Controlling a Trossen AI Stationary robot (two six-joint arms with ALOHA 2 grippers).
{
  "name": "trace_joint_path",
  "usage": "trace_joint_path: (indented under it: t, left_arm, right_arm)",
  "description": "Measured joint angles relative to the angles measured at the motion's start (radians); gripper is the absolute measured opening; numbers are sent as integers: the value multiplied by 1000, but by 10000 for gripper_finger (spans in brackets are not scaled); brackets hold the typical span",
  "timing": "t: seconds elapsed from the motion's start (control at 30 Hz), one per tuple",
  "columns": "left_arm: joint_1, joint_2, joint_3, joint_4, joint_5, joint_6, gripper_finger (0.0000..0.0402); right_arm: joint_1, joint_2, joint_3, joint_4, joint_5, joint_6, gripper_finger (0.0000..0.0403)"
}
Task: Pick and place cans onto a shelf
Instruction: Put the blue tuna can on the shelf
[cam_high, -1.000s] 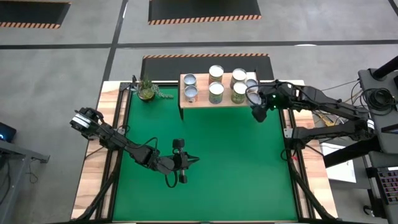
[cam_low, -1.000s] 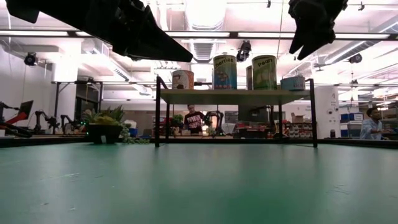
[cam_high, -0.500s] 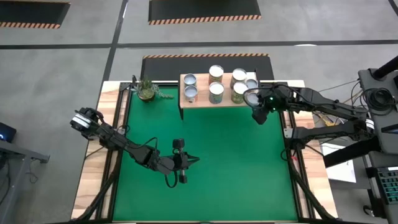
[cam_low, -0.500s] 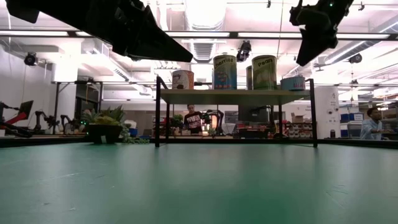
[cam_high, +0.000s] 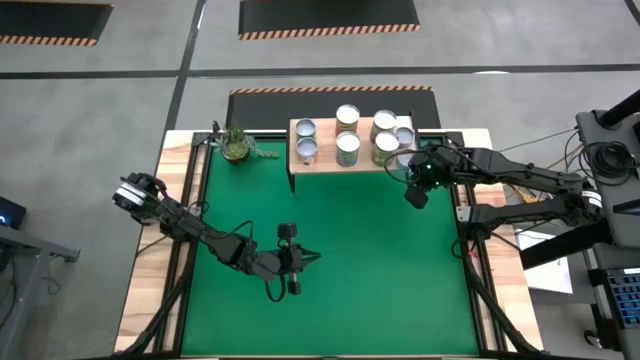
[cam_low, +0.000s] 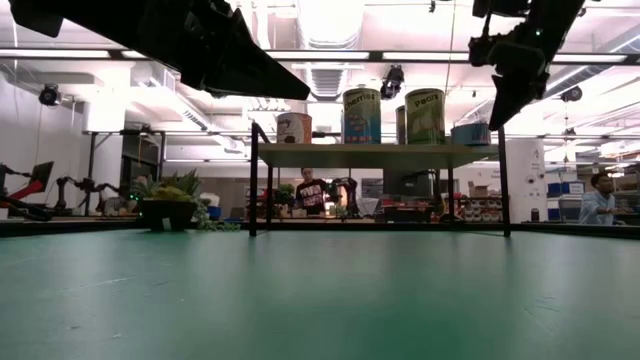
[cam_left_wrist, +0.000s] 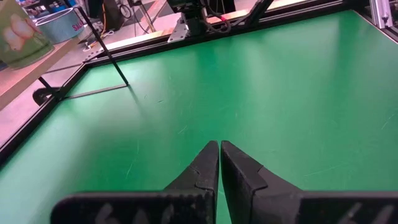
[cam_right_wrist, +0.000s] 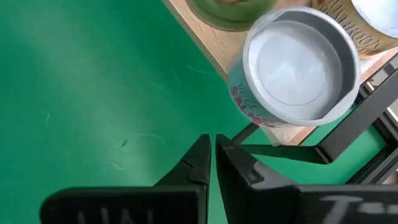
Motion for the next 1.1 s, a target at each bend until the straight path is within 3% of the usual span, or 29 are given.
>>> trace_joint_path:
  t: [0.47, 1.1]
  left_arm:
    - [0, 0, 0, 0, 0, 0, 0]
    - [0, 0, 0, 0, 0, 0, 0]
  right_arm:
    - [0, 15, 0, 90, 15, -49, 12]
    - [-1, 116, 0, 101, 218, -125, 12]
